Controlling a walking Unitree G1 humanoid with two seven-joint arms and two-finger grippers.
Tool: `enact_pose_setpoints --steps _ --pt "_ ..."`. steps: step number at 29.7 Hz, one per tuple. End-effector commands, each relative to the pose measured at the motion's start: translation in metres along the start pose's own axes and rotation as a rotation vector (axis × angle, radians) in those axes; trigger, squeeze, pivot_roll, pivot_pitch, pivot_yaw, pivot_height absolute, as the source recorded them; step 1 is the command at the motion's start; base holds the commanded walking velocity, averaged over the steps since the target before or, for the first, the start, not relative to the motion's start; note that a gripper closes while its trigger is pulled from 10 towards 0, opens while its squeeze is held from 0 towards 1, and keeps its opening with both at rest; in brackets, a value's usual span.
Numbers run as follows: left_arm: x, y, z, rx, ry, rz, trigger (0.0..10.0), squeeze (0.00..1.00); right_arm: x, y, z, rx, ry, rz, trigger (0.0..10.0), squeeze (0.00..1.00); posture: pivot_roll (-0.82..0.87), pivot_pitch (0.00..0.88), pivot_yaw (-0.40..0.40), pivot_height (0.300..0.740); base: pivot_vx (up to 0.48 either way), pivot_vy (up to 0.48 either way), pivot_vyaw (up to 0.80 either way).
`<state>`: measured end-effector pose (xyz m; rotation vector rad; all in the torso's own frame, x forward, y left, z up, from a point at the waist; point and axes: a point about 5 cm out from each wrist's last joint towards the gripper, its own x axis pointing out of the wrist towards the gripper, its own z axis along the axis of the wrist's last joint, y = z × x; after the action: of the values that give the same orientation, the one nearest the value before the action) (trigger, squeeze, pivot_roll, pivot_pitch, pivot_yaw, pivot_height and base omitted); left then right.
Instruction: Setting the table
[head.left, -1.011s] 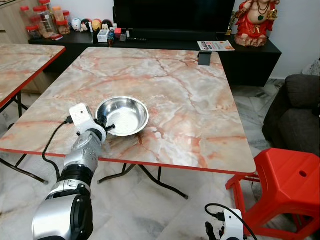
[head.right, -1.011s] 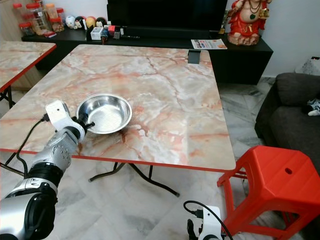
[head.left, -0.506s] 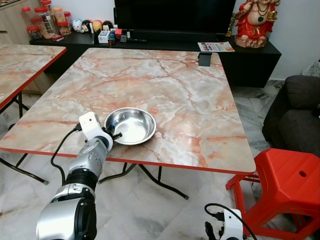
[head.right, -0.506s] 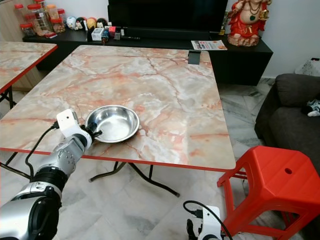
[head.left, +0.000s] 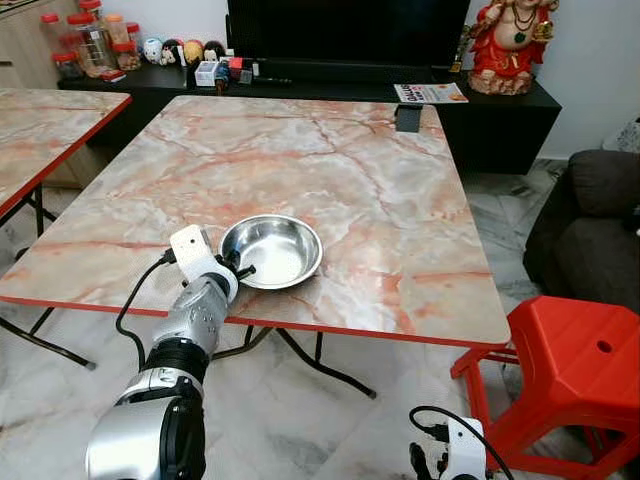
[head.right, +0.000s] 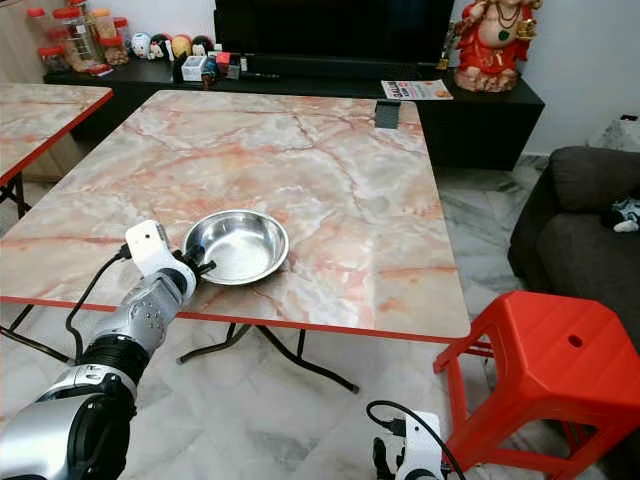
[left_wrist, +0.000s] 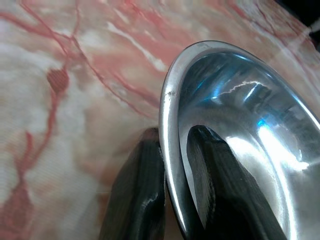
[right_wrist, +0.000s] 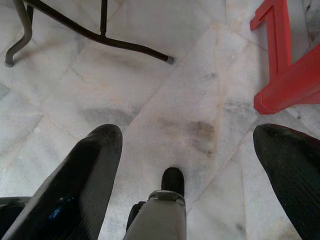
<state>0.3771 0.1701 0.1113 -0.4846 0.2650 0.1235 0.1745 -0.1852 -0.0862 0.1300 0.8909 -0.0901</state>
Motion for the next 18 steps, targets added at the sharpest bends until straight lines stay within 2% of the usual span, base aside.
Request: enact_pose_setpoints --steps 1,6,11,12,13,18 --pt "0.0016 -0.0013 0.0057 -0.010 -0.025 0.018 10.0 0.44 0.0000 -0.0014 0.0013 0.011 -0.009 -0.007 10.0 0.00 -0.05 0.000 -0.013 0.740 0.000 0.000 0.00" --pt "0.0016 0.0014 0.0084 -0.014 -0.035 0.029 10.0 0.42 -0.0003 -0.0017 0.0003 0.011 -0.006 -0.008 10.0 0.00 -0.05 0.000 -0.014 0.740 0.000 0.000 0.00" --pt "0.0016 0.0034 0.0076 -0.012 -0.034 0.037 10.0 0.46 -0.0002 -0.0014 0.0003 0.011 -0.006 -0.007 10.0 0.00 -0.05 0.000 -0.012 0.740 0.000 0.000 0.00" --pt "0.0016 0.0034 0.0074 -0.012 -0.033 0.038 10.0 0.75 -0.0002 -0.0013 0.0005 0.011 -0.006 -0.007 10.0 0.00 -0.05 0.000 -0.011 0.740 0.000 0.000 0.00" --pt "0.0017 0.0032 0.0070 -0.013 -0.032 0.038 10.0 1.00 -0.0001 -0.0012 0.0009 0.012 -0.008 -0.008 10.0 0.00 -0.05 0.000 -0.011 0.740 0.000 0.000 0.00" --pt "0.0019 0.0039 0.0081 0.008 -0.035 0.052 10.0 1.00 0.0003 -0.0012 0.0024 0.012 -0.011 -0.009 10.0 0.00 -0.05 0.000 -0.012 0.740 0.000 0.000 0.00"
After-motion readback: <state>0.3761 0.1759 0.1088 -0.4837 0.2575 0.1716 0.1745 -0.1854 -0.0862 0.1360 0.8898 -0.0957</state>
